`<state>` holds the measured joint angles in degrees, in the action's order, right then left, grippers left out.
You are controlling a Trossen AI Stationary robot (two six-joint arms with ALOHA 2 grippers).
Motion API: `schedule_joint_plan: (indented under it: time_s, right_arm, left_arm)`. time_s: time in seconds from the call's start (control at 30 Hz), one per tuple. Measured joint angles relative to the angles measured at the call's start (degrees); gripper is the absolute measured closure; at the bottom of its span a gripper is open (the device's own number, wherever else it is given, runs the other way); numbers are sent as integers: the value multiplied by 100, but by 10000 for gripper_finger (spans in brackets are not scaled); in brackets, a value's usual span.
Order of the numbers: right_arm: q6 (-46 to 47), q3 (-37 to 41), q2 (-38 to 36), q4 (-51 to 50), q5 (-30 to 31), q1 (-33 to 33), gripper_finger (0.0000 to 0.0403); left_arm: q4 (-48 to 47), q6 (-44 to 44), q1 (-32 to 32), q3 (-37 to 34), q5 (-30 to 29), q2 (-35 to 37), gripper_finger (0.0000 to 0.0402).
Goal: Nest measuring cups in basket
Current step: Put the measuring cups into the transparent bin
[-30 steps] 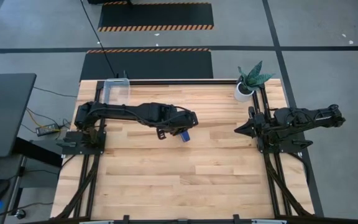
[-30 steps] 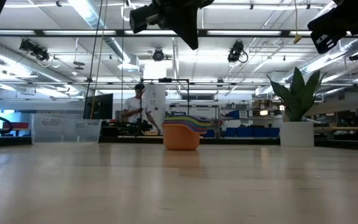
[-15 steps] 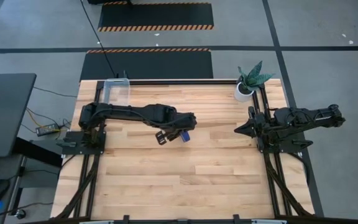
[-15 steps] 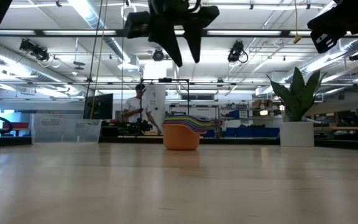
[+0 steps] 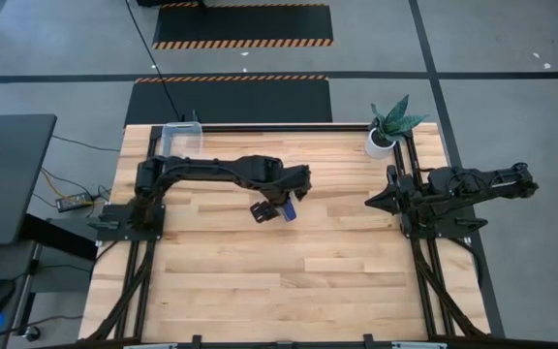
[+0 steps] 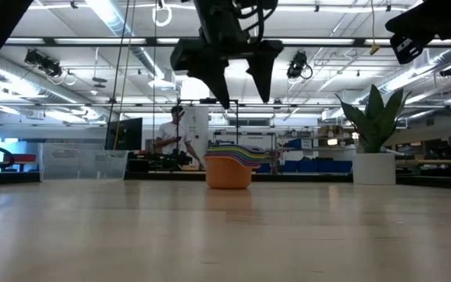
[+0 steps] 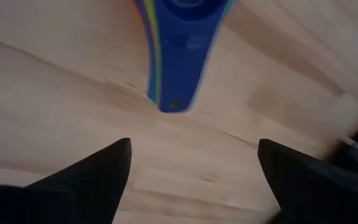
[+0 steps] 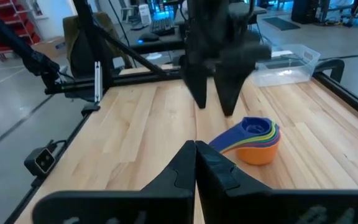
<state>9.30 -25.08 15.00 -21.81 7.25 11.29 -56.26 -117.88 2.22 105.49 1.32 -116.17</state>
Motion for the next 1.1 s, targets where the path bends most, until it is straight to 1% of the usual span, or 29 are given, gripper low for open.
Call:
schedule_joint_plan:
  time_s: [0.1, 0.23, 0.47, 0.57, 0.8, 1.1]
  right_arm:
    - [0, 0, 0, 20, 6, 0, 387]
    - [0, 0, 0, 64, -22, 0, 387]
    - [0, 0, 0, 80, -86, 0, 387]
    - [0, 0, 0, 103, -87, 0, 387]
    - [0, 0, 0, 222, -90, 0, 387]
    - [0, 0, 0, 336, -100, 0, 387]
  left_arm:
    - [19, 3, -4, 0, -20, -111, 44]
    - [-2, 5, 17, 0, -198, -258, 44]
    - [-23, 21, 129, -2, -210, -528, 44]
    - [-28, 157, 157, -2, -236, -595, 44]
    - [-54, 307, 225, -2, -699, -593, 44]
    - [-20, 320, 245, -7, -555, -908, 44]
